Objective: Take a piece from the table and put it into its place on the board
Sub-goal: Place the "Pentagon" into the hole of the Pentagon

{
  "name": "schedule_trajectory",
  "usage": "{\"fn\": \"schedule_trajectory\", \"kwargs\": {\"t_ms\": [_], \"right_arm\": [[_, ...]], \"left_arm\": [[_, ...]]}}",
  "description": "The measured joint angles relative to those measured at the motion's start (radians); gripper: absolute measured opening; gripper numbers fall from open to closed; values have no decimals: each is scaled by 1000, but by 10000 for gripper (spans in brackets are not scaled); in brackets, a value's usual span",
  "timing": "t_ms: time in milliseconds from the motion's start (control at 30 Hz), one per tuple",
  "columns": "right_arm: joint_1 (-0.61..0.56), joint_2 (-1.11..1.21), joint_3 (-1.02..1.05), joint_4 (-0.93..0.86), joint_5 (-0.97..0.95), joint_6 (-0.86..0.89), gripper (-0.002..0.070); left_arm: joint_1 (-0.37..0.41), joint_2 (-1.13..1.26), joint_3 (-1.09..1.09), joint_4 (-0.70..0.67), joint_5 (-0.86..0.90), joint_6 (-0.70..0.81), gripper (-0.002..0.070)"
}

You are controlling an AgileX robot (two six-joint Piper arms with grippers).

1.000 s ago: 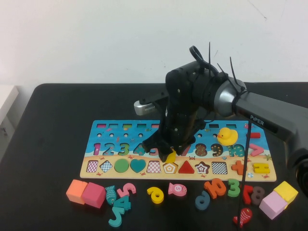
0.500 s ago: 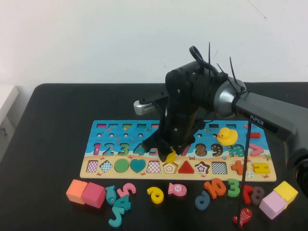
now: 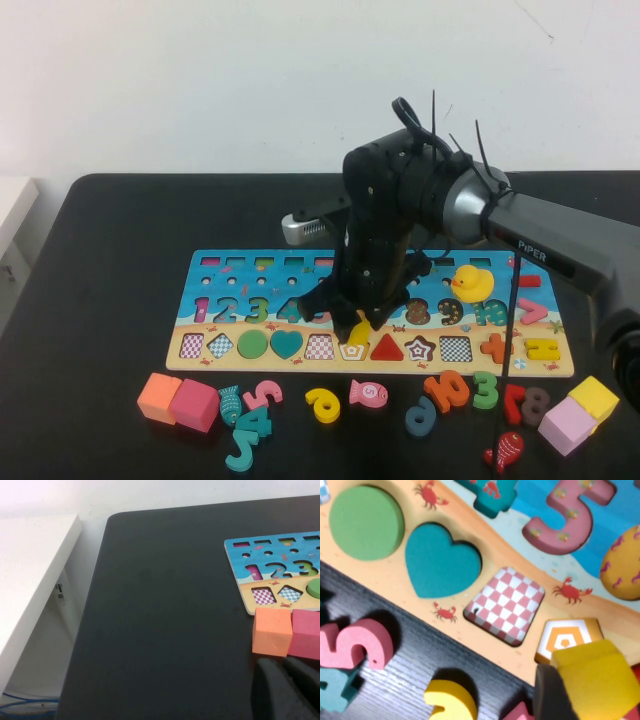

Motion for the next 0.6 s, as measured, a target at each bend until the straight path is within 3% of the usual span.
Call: {"fn": "schedule_trajectory", "kwargs": {"t_ms": [600], "right_arm": [[1, 34, 0, -16, -25, 50, 363]], "left_arm": [[0, 0, 0, 0, 0, 0, -1]]}}
